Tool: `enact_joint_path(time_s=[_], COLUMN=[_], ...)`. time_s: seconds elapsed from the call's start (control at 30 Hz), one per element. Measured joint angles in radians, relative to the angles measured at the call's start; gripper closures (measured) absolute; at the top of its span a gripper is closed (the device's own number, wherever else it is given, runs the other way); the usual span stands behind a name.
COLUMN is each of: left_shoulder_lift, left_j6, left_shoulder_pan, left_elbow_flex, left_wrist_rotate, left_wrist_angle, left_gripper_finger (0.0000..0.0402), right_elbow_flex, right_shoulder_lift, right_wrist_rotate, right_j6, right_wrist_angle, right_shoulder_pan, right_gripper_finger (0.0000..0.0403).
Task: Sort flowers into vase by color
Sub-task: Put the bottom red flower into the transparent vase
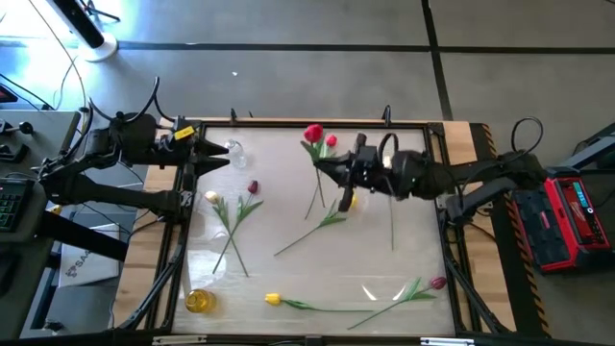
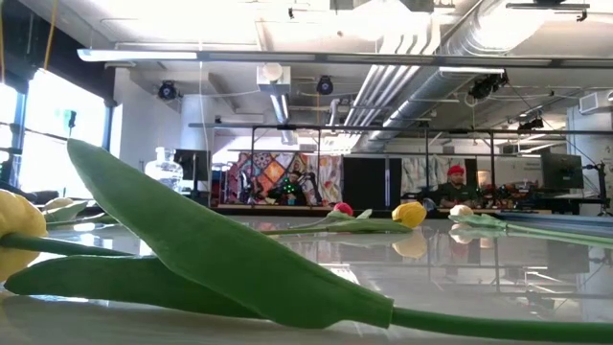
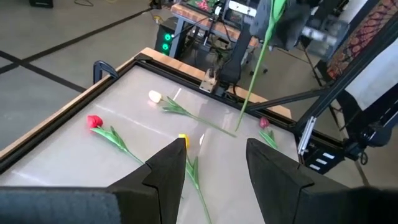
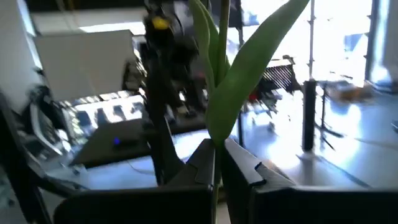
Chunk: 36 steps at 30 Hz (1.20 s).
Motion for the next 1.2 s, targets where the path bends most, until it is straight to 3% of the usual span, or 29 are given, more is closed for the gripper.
enact_joint_path(time_s=[0.2, 0.43, 0.67, 0.83, 1.03, 1.2], left_shoulder_lift=[0.003, 0.016, 0.063, 0.115, 0.174, 0.206], left_j6=[0.027, -0.005, 0.050, 0.159, 0.236, 0.264], left_shoulder_pan=[0.000, 0.000, 0.000, -0.024, -0.040, -0.040], left_elbow_flex=[0.000, 0.000, 0.000, 0.002, 0.002, 0.001], left_wrist_rotate=[0.000, 0.009, 0.069, 0.116, 0.113, 0.113], left_wrist_angle=[0.000, 0.002, 0.129, 0.305, 0.413, 0.458], left_gripper_finger=[0.0245, 0.0245, 0.0241, 0.0208, 0.0162, 0.0153], right_elbow_flex=[0.000, 0.012, 0.243, 0.407, 0.531, 0.595], right_shoulder_lift=[0.005, 0.063, 0.215, 0.296, 0.359, 0.393], right_wrist_rotate=[-0.175, -0.246, -0.315, -0.360, -0.417, -0.457], right_j6=[0.035, 0.063, 0.035, 0.025, 0.024, 0.034], right_wrist_angle=[0.140, 0.252, 0.110, -0.015, -0.082, -0.110], right_shoulder_pan=[-0.083, -0.123, -0.128, -0.143, -0.157, -0.179], right_gripper_finger=[0.0403, 0.0403, 0.0403, 0.0403, 0.0403, 0.0403])
